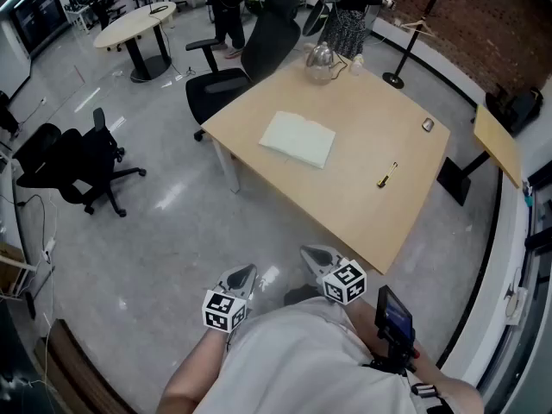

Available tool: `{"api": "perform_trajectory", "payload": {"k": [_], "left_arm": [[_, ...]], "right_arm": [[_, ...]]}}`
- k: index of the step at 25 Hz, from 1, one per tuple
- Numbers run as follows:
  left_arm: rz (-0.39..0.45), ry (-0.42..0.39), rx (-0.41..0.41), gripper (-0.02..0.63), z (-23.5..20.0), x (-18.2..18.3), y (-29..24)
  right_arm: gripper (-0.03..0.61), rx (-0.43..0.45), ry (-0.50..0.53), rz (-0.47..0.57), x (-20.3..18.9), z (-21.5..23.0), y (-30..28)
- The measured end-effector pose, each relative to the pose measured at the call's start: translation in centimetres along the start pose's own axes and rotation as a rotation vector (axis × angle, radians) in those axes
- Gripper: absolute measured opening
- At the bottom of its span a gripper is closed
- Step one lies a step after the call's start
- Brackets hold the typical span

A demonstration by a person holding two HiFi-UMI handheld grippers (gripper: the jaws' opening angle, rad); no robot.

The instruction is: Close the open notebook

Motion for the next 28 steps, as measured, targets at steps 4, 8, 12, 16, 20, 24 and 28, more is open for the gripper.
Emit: {"api": "perform_trajectory", "payload": {"k": [4, 8, 12, 16, 20, 24, 28], "left_arm": [[0.005, 0.01, 0.011, 0.005, -1.8, 0.5, -1.4], [-0.003, 0.006, 0.034, 0.005, -4.4, 1.6, -2.6], [-0.001, 0.026, 0.064, 0.005, -7.4, 2.8, -4.3], [-0.006, 0.03, 0.084, 0.005, -10.2, 4.3, -6.4], [-0.009, 0.032, 0.09, 0.005, -12.0, 5.8, -9.0], [-0.034, 0.033, 0.079, 0.005, -13.4, 6.8, -10.7], [-0.07, 0.011, 0.066, 0.005, -14.4, 8.0, -12.5]], "right_arm": [[0.015, 0.009, -0.001, -0.017, 0.5, 1.6, -2.3], [0.015, 0.042, 0.007, -0.03, 2.0, 2.9, -5.7], [0.015, 0.076, 0.025, -0.04, 4.4, 4.5, -9.2], [0.015, 0.101, 0.042, -0.038, 7.3, 6.0, -12.1], [0.015, 0.101, 0.041, -0.038, 9.1, 8.5, -13.6], [0.015, 0.079, 0.035, -0.037, 9.7, 10.7, -14.9], [0.015, 0.038, 0.027, -0.042, 10.2, 12.9, -16.0]]}}
Point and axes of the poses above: the fingertips, and each gripper's own axes: y backward along the fingers, z to its right, x out of its top, the point moved 8 cm from there along y, backward along the fingers, and after that the axes turned 13 degrees about -y, right-handed, at the moved point
